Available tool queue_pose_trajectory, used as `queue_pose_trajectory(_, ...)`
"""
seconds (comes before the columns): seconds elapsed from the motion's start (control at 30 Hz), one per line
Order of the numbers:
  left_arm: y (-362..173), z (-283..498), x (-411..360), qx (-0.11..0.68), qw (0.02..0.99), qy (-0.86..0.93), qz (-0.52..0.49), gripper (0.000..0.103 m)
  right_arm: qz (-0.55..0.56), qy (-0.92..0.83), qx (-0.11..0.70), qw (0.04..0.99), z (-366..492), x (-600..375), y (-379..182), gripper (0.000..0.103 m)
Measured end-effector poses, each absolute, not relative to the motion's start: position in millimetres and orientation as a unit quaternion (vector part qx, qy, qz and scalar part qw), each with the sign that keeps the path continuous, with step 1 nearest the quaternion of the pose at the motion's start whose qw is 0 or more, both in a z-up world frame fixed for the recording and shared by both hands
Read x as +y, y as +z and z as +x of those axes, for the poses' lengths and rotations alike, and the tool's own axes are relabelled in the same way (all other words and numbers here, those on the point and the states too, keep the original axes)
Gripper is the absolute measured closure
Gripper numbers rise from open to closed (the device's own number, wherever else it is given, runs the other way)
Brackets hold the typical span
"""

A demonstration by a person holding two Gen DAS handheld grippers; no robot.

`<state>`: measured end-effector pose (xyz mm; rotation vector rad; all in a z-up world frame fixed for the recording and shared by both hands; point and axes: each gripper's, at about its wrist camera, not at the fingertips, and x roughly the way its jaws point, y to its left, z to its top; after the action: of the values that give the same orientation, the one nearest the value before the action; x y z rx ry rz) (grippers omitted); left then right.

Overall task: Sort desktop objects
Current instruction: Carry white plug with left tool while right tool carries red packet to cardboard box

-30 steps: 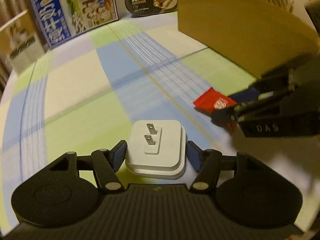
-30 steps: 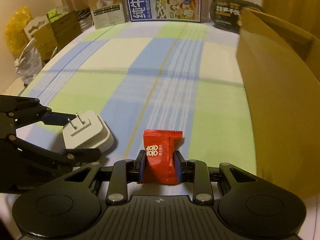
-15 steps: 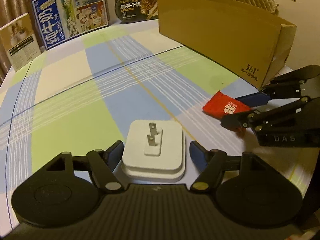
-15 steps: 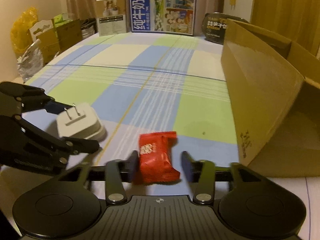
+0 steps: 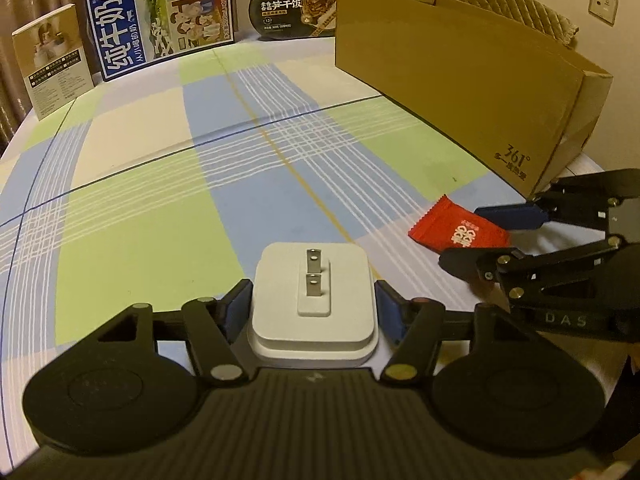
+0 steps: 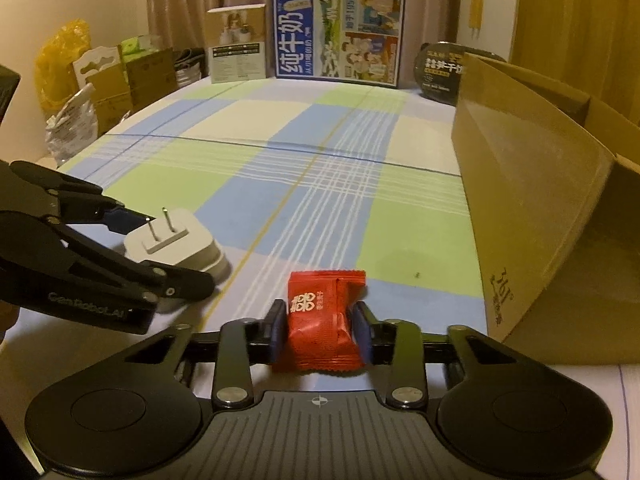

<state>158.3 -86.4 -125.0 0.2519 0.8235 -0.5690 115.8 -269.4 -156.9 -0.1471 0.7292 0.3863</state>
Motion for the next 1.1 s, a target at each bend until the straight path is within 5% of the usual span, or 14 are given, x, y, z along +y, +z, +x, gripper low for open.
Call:
queue_pose_trajectory(0.53,-116.4,148.7,-93.4,0.408,0.872,-0.250,0.106,0.043,-0.059,0.170,0.351,0.919,105.9,-274.8,-135.6,0.076)
queue_pose_trajectory(1.1,-51.5,108.4,-103.2,0.383,0.896,-0.220,0.053,0.043,-0.030,0.149,0.300,0.942,68.6,-295.2,-66.4,0.076)
